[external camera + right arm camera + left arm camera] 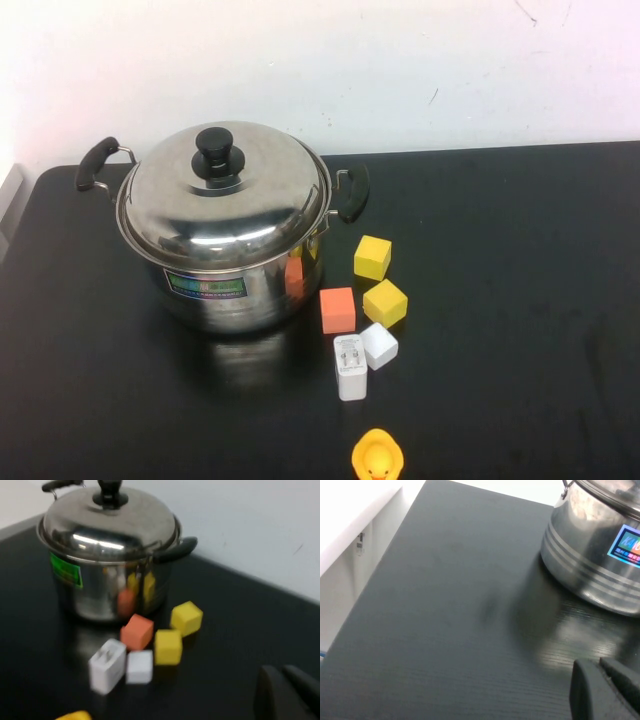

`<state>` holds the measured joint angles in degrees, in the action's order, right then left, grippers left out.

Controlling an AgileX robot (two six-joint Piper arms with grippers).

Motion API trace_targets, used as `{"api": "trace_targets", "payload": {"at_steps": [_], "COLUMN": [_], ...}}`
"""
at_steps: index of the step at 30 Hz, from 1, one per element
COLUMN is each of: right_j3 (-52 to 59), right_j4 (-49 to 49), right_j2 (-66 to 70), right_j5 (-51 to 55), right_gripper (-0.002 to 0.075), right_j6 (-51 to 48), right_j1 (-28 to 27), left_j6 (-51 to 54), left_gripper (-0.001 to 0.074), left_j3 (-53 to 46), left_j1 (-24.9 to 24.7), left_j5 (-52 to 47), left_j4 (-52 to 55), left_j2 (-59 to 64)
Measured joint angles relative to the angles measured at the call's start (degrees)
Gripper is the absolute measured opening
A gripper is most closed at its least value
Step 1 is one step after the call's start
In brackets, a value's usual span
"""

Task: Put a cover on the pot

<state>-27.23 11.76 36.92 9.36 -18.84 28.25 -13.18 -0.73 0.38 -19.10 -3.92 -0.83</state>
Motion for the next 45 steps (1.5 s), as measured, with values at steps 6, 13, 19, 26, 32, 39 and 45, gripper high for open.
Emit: {"api": "trace_targets", "payload": {"at_steps": [6, 13, 19, 26, 32, 39, 45], "right_j3": [9.8, 18.4, 22.1, 27.4, 28.6, 28.5, 28.4], "right_j4": [-1.3, -12.5, -12.1, -13.4, -15.5, -15.4, -14.6], "right_j2": [-12.1, -27.3, -33.6, -36.8, -37.6, -37.6, -37.6], "right_j5": [-4.1, 2.5, 6.6, 8.0, 8.9, 9.4, 10.3], "right_gripper": [0.0002, 0.0002, 0.0001, 0.0001, 0.0001, 0.0001, 0.0001], "right_j6": [2.4, 15.2, 15.9, 21.0, 25.5, 26.2, 26.2], "right_j1": [-9.6, -26.1, -36.0, -35.3, -32.9, -32.4, -32.4], "left_j6": [-0.1, -0.2, -0.2, -0.2, -0.1, -0.1, -0.1], "left_gripper": [-0.0002, -0.0002, -0.0002, -0.0002, -0.0002, -0.0002, -0.0002], "left_j3": [0.0, 0.0, 0.0, 0.0, 0.0, 0.0, 0.0], "left_j1": [0.0, 0.0, 0.0, 0.0, 0.0, 0.0, 0.0], "left_j5": [0.0, 0.0, 0.0, 0.0, 0.0, 0.0, 0.0], "left_j4": [0.0, 0.0, 0.0, 0.0, 0.0, 0.0, 0.0], "left_j2": [0.0, 0.0, 0.0, 0.0, 0.0, 0.0, 0.0]}}
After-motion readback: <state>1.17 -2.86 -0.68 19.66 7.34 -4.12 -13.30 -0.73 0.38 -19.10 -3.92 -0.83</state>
